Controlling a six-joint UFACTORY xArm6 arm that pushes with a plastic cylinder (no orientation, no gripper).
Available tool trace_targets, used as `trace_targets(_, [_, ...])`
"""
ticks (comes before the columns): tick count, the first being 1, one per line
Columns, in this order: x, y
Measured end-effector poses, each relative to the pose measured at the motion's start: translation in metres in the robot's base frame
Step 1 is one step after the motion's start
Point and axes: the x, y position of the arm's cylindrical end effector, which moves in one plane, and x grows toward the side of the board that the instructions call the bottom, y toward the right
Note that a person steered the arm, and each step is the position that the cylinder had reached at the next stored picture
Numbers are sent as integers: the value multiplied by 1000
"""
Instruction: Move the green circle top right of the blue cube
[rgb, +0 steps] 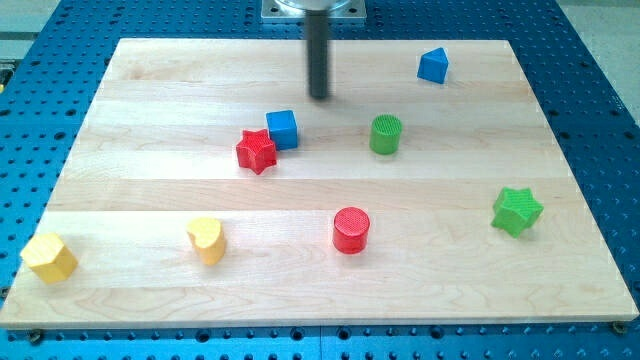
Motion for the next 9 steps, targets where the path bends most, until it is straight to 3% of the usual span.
trace_targets(1, [17, 92])
trace_targets(2, [82, 123])
trace_targets(3, [111, 96])
trace_targets(5, [100, 25])
trace_targets(7, [79, 45])
trace_targets(9, [84, -58])
